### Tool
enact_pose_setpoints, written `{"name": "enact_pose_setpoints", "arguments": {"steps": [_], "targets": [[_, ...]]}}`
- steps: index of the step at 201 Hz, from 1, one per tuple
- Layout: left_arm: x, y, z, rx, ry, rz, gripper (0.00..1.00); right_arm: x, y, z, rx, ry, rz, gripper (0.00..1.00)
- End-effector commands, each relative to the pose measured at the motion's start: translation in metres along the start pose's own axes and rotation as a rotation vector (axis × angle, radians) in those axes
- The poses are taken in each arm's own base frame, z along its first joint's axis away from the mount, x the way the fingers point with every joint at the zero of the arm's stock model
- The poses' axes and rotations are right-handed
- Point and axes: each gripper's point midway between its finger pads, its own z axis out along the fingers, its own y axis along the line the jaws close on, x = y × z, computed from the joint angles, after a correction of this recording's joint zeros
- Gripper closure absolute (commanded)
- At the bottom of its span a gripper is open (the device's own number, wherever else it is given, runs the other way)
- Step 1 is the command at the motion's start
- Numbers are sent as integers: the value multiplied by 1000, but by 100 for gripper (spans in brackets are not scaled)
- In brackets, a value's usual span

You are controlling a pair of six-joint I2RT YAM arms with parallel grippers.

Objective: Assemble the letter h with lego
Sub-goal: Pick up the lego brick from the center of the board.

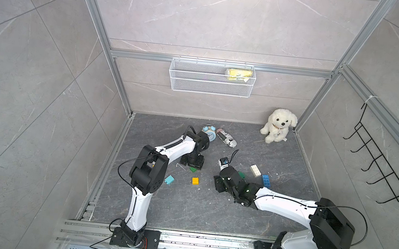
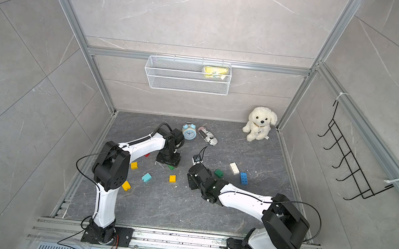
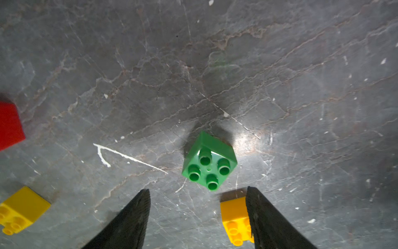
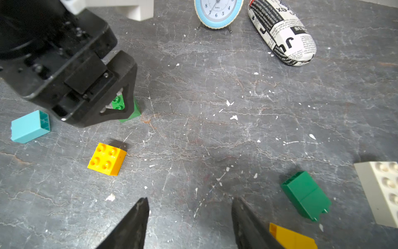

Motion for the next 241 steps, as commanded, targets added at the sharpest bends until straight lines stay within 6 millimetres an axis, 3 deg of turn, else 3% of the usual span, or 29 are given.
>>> {"name": "enact_pose_setpoints", "arguments": {"steps": [1,37,84,134,173,216,241], "targets": [[-7,-10,-5,94,-21,117,25,-6,0,-4,-15,-22,30,35],[-6,-27,-2,204,1,122,26,-5,0,-4,-17,-15,30,35],[-7,-15,16,123,29,85,35,-5,-1,-4,-19,-14,34,35],[-10,-9,15,58,1,33,58,-4,0,-4,-21,-12,33,35],[6,11,7,-41,6,-215,78,-5,-1,-4,-20,-14,34,36],[38,15,19,-29,28,-461,76,-4,0,-3,-24,-8,34,36],[42,14,19,-12,13,-511,58,-3,2,-2,-33,-1,35,37]]}}
